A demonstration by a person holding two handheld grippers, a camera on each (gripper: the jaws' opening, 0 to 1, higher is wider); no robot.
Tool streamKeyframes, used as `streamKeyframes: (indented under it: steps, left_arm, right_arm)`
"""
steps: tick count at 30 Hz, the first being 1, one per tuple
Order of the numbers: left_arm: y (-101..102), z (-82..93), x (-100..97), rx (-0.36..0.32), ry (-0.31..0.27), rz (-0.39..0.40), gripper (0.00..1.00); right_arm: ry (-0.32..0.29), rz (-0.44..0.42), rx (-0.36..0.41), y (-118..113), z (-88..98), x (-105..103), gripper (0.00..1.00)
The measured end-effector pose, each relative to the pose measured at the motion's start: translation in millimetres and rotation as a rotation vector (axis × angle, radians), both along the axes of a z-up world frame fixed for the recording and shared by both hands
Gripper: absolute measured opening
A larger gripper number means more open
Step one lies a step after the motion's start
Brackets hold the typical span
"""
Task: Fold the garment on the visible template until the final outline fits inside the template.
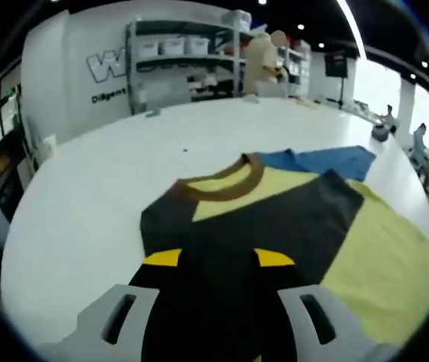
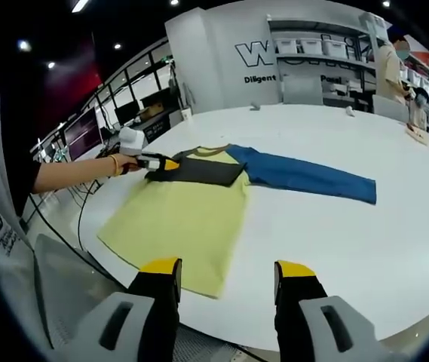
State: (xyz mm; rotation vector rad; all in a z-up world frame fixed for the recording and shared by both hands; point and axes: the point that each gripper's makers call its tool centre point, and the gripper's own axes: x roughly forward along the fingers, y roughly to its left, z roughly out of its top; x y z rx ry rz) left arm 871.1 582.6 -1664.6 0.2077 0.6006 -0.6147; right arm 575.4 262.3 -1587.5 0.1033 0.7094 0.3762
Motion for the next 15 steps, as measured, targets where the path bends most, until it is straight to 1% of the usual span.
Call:
streamKeyframes:
  steps: [1,4,5,6,7,9,10,11,12,13,14,15]
  left_arm:
    - [3,1.4,-0.4,-0.002,-0.001,0.007,0.29]
    - [2,16.3,0.8,-0.027,-0.027,0.024,0.25]
    - [2,18.3,1.2,-0.032,-0.032,0.025,0.25]
    - [0,26.3,1.1,-0.069,-0.036,0.022,0.25]
    - [1,28.9,2.7,-0.109,-0.042,0.012,0.26]
    - [6,31.5,5.3,-0.109,-0.051,0.016,0.27]
    - [8,35.9,6.4,-0.100,-0.061,0.022,0.26]
    - [19,40.3,13.7,-0.098,-0.076,0.043,0.25]
    - [21,41.1,15.5,-0.102,-0.077,0.051,0.24]
    - [24,48.3,21.4,-0.124,-0.081,0.100,0.24]
    - [26,49.2,23.0,-0.125,-0.084,0.110,0.23]
    - [36,45.6,31.2,-0.122,-0.091,0.131,0.23]
  right_arm:
    - [0.003,0.000,0.002,1,-0.2,-1,0.46]
    - [0.005,0.002,0.003,3,-0.5,-1,0.46]
    - [0.006,0.002,0.003,3,-0.7,-1,0.46]
    - [0.008,0.003,0.006,3,-1.9,-1,0.46]
    - [0.011,0.006,0.007,4,-3.2,0,0.46]
    - [0.014,0.010,0.008,5,-3.9,0,0.45]
    - [0.017,0.014,0.007,6,-4.4,1,0.45]
    - [0.017,0.019,0.007,8,-4.2,2,0.45]
    - [0.017,0.019,0.006,9,-3.9,2,0.45]
    - [0.013,0.023,0.007,10,-2.6,3,0.45]
    - [0.013,0.023,0.007,10,-2.4,3,0.45]
    - [0.012,0.023,0.007,10,-2.2,4,0.45]
